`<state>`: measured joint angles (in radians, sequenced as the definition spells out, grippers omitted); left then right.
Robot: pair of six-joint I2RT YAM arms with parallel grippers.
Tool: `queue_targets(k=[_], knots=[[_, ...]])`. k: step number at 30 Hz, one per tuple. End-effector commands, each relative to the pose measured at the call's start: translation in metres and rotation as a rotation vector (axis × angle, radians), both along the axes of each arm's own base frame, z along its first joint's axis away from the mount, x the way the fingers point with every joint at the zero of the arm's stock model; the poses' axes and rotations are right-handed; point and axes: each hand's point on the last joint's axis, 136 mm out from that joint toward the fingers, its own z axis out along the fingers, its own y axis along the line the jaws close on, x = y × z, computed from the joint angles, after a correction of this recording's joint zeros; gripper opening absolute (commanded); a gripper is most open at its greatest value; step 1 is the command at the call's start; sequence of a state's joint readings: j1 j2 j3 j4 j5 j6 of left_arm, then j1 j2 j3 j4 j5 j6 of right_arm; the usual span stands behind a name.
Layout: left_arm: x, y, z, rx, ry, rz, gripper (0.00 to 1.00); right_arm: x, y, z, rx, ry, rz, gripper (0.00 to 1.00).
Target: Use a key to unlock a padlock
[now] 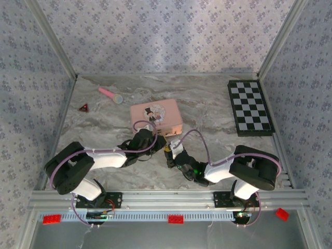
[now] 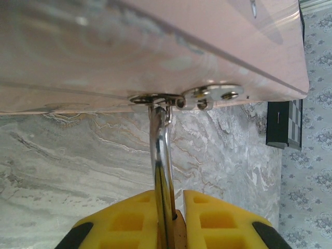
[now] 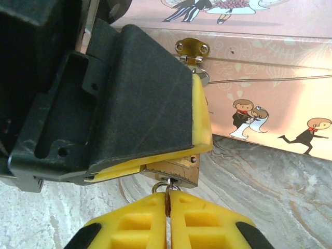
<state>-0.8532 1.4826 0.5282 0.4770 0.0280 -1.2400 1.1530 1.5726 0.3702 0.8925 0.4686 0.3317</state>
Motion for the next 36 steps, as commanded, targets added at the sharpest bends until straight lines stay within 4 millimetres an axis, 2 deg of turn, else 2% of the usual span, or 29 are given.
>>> queue_targets(k=[1, 13, 23, 36], knots=[[-0.002, -0.024, 0.028, -0.082, -0.056, -0.07, 0.0, 0.015, -0.008, 0.009, 0.094, 0.034, -0.088, 0.09], [-0.001, -0.025, 0.026, -0.087, -0.059, -0.071, 0.0, 0.012, -0.008, -0.013, 0.25, 0.22, -0.073, 0.08], [-0.001, -0.026, 0.027, -0.094, -0.071, -0.084, 0.0, 0.011, -0.008, -0.021, 0.339, 0.299, -0.058, 0.05], [-0.001, -0.028, 0.02, -0.105, -0.059, -0.097, 0.13, 0.013, -0.011, -0.024, 0.304, 0.3, -0.077, 0.02]])
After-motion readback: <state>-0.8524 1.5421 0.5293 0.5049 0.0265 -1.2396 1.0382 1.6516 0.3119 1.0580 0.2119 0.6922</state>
